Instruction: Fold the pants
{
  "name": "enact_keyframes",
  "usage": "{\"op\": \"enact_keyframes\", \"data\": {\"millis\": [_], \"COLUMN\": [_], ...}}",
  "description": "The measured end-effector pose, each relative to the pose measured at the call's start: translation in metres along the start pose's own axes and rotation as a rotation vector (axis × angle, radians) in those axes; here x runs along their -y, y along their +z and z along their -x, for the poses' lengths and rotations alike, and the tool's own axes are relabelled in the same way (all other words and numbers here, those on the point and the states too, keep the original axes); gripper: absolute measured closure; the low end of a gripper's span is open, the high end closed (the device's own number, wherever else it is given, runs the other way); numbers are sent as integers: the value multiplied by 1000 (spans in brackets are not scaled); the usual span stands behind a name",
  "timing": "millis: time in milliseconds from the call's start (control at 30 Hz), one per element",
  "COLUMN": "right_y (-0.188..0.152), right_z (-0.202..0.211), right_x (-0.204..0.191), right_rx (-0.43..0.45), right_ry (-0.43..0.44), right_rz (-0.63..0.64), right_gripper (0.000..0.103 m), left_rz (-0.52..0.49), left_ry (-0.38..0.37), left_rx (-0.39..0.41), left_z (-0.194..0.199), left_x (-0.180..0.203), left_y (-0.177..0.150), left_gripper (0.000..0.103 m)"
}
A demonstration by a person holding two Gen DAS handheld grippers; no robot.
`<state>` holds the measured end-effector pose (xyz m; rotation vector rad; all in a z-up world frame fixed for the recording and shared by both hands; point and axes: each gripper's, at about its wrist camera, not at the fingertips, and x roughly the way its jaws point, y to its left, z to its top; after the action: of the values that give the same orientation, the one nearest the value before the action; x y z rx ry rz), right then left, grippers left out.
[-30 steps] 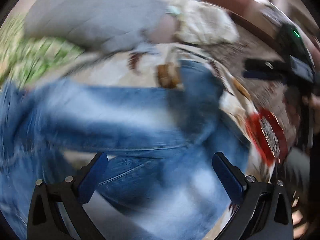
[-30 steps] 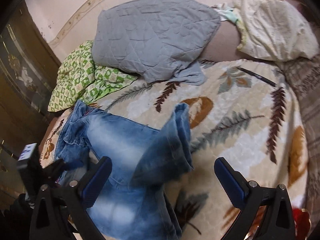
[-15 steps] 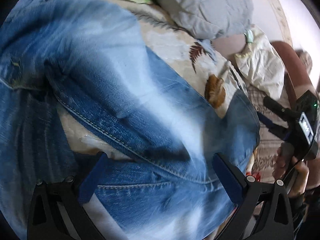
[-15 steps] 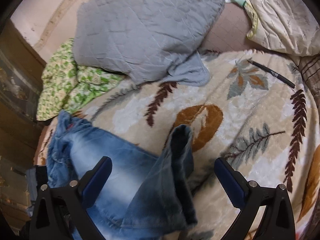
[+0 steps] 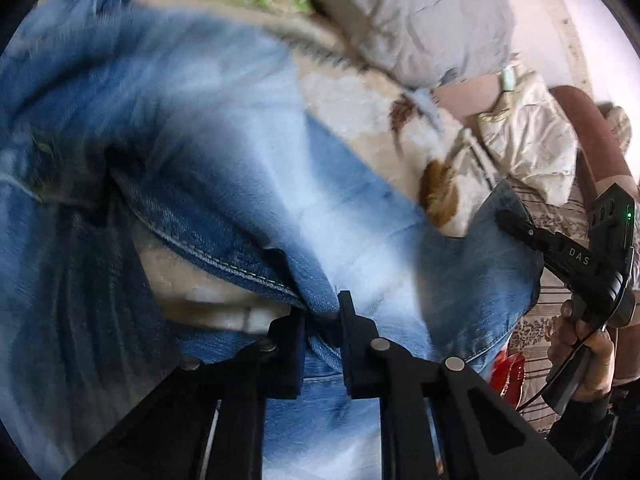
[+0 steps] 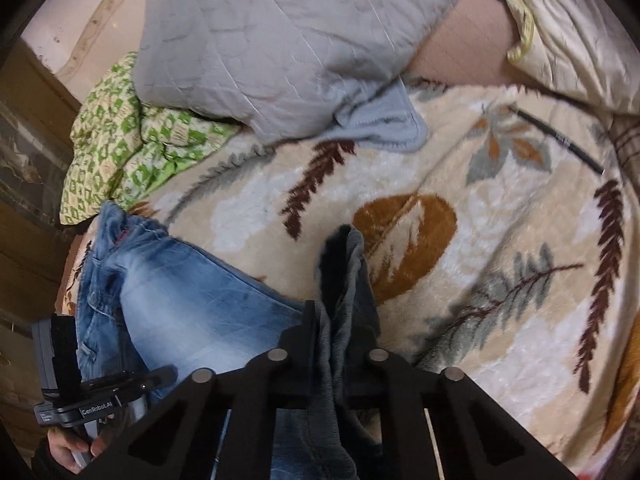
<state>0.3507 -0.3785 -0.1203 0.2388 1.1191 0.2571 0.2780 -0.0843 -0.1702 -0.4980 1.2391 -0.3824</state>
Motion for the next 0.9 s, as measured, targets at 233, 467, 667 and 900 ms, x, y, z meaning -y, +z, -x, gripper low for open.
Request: {"op": "enact_keyframes", "data": {"millis": [233, 467, 667, 900], "right_y": [33, 69, 54, 37], "right_z": [74, 53, -37, -9], "right_x": [-18, 21, 60, 74], "right_rx": [239, 247, 40, 57], "right_ry": [-6, -122, -229, -249], "right_rz": [65, -26, -106, -143], "right_gripper": [96, 96, 96, 50], "left_rz": [13, 42, 21, -9], "left_ry": [-119, -65, 68, 74], "left_rx": [168, 149, 67, 66], "left_z": [32, -27, -73, -46], "left_x": [20, 22, 18, 38], "left_y": [26, 40, 30, 17], "left_gripper": [91, 91, 90, 0]}}
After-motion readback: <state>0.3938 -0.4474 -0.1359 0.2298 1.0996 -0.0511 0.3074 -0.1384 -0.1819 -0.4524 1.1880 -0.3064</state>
